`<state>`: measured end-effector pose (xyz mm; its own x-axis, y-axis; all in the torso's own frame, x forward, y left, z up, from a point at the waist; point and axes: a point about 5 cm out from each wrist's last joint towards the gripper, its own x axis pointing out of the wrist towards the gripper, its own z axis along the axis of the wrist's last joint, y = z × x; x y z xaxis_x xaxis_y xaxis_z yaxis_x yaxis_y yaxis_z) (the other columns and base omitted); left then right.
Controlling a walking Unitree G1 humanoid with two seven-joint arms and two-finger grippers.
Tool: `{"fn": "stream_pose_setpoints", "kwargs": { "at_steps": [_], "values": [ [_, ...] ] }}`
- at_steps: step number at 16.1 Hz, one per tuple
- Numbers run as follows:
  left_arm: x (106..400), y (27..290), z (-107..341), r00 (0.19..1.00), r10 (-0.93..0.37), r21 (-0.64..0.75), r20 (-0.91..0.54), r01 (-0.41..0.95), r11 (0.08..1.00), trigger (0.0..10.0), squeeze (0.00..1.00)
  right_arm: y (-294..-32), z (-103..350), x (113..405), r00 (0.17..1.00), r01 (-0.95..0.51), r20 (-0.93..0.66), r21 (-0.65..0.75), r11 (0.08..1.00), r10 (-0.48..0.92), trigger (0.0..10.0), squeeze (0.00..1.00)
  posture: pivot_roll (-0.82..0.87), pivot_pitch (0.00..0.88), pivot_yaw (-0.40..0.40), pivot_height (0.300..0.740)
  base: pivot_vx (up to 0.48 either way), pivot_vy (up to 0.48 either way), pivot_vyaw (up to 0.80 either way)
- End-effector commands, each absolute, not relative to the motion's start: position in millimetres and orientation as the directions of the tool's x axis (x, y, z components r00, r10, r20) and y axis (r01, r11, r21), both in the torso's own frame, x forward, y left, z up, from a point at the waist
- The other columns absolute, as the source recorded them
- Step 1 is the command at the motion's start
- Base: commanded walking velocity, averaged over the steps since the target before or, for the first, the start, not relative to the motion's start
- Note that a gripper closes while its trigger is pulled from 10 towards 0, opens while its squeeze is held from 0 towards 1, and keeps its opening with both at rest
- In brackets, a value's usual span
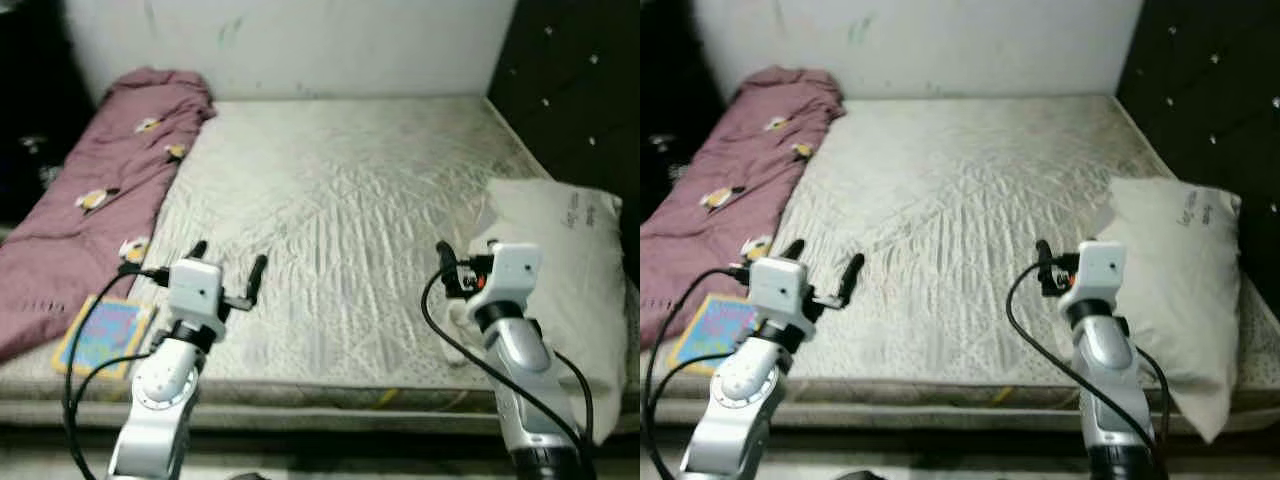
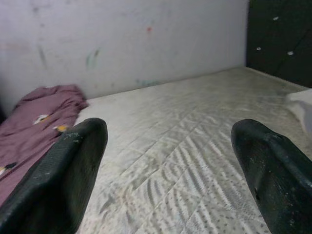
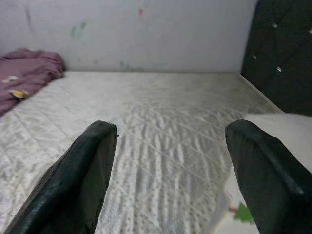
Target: Clean up the room
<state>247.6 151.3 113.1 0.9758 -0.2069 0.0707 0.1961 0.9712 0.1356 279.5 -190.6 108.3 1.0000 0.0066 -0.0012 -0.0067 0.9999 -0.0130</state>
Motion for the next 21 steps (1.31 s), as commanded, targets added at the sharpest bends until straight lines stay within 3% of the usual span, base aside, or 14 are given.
{"fn": "stream_pose_setpoints", "kwargs": {
  "at_steps": [1, 6, 14, 17, 21],
  "values": [
    [247.0, 156.6, 113.9, 0.980, -0.189, 0.147, 0.069, 0.177, 0.973, 10.0, 0.00, -181.2, 111.2, 281.5, 0.999, -0.034, 0.012, -0.004, 0.999, 0.034, 10.0, 0.00, -0.04, 0.000, 0.029, 0.740, 0.000, -0.307, 0.40],
    [246.9, 156.6, 113.7, 0.979, -0.190, 0.145, 0.069, 0.179, 0.973, 10.0, 0.00, -180.7, 110.6, 281.9, 0.999, -0.042, 0.009, -0.014, 0.999, 0.042, 10.0, 0.00, -0.04, 0.000, 0.027, 0.740, 0.000, -0.307, 0.38],
    [246.8, 155.2, 113.0, 0.977, -0.201, 0.145, 0.067, 0.190, 0.971, 10.0, 0.00, -181.5, 109.1, 282.5, 0.999, -0.042, 0.002, -0.020, 0.999, 0.042, 10.0, 0.00, -0.04, 0.000, 0.027, 0.740, 0.000, -0.301, 0.00],
    [246.9, 154.7, 112.5, 0.977, -0.203, 0.132, 0.066, 0.193, 0.972, 10.0, 0.00, -181.8, 108.6, 282.7, 0.999, -0.039, 0.000, -0.018, 0.999, 0.039, 10.0, 0.00, -0.04, 0.000, 0.026, 0.740, 0.000, 0.000, 0.00],
    [246.9, 154.8, 113.1, 0.978, -0.199, 0.128, 0.070, 0.189, 0.974, 10.0, 0.00, -183.6, 107.1, 283.2, 1.000, -0.029, -0.012, 0.005, 1.000, 0.029, 10.0, 0.00, -0.04, 0.000, 0.023, 0.740, 0.000, 0.000, -0.65]
  ]
}}
